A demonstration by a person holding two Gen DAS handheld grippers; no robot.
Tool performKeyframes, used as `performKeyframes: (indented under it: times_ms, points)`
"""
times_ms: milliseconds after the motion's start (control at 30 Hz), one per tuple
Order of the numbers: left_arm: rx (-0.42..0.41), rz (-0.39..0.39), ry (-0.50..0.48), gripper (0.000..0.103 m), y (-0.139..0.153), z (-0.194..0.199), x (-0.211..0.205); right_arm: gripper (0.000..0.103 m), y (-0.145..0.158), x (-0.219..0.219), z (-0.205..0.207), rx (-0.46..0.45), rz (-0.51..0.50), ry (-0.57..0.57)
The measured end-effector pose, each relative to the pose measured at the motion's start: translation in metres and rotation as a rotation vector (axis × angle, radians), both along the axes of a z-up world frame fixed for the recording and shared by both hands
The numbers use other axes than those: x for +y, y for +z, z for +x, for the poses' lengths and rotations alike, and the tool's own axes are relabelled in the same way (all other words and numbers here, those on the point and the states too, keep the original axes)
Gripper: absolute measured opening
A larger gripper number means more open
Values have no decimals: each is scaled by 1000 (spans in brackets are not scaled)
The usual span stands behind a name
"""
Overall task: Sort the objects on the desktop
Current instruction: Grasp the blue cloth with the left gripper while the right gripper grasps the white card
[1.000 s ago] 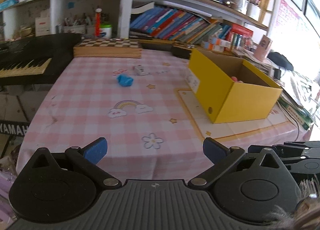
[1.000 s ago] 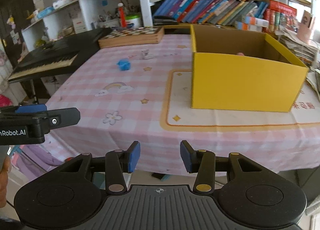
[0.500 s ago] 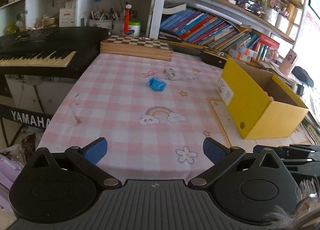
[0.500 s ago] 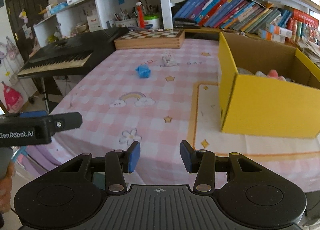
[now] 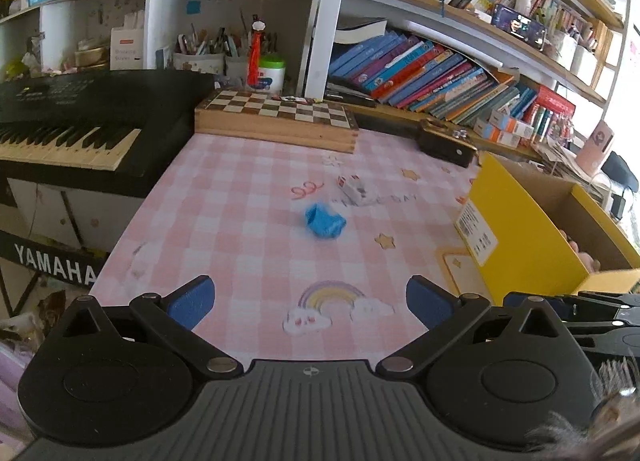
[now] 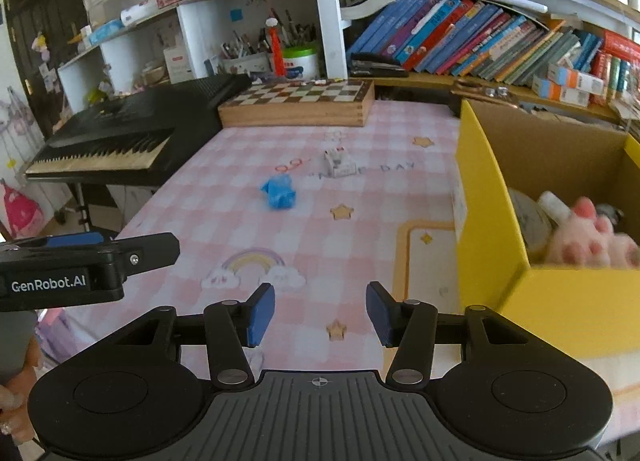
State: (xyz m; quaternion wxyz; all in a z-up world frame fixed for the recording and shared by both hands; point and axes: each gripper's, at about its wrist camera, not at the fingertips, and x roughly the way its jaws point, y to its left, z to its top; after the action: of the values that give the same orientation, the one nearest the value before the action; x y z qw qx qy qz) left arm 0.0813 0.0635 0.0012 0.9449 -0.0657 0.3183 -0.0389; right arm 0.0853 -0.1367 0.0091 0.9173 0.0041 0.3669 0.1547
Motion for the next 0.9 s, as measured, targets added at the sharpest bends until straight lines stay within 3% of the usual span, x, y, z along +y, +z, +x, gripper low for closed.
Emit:
performKeyframes:
  times_ms: [367, 700, 900]
  points:
    - [19, 7, 4, 102, -5, 49, 1, 51, -2, 8, 66, 0, 20, -35]
    - [78, 82, -53, 99, -29, 103, -19, 51, -13, 13, 126, 39, 43, -77]
    - [94, 117, -101, 75, -47, 135, -32, 51, -16, 23, 160, 42, 22, -52]
